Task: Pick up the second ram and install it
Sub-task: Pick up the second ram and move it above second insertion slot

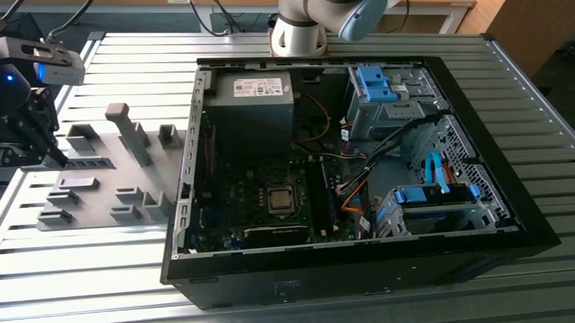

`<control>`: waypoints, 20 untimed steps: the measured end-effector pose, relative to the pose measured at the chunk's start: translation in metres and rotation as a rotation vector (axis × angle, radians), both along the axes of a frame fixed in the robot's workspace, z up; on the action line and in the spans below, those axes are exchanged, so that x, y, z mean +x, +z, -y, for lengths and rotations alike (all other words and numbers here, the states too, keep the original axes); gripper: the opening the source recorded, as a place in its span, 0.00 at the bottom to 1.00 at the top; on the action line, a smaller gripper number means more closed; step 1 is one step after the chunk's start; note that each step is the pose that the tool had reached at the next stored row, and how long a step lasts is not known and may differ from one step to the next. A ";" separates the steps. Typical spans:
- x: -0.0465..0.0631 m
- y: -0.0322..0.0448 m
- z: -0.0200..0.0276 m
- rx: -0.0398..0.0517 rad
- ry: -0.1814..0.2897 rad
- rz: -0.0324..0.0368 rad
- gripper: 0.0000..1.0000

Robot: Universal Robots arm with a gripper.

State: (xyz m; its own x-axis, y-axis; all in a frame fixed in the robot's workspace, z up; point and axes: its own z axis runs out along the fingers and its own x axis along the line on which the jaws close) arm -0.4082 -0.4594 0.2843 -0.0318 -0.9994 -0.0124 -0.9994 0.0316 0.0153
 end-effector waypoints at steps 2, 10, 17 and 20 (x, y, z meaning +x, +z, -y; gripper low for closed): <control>0.000 0.0018 0.0000 0.0000 0.000 0.0001 0.14; 0.000 0.0090 0.0000 0.0000 0.000 0.0001 0.14; 0.000 0.0141 0.0000 0.0000 0.000 0.0001 0.14; 0.000 0.0160 0.0000 0.0000 0.000 0.0001 0.14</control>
State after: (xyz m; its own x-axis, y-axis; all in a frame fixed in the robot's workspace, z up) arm -0.4082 -0.4594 0.3003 -0.0317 -0.9994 -0.0125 -0.9994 0.0316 0.0152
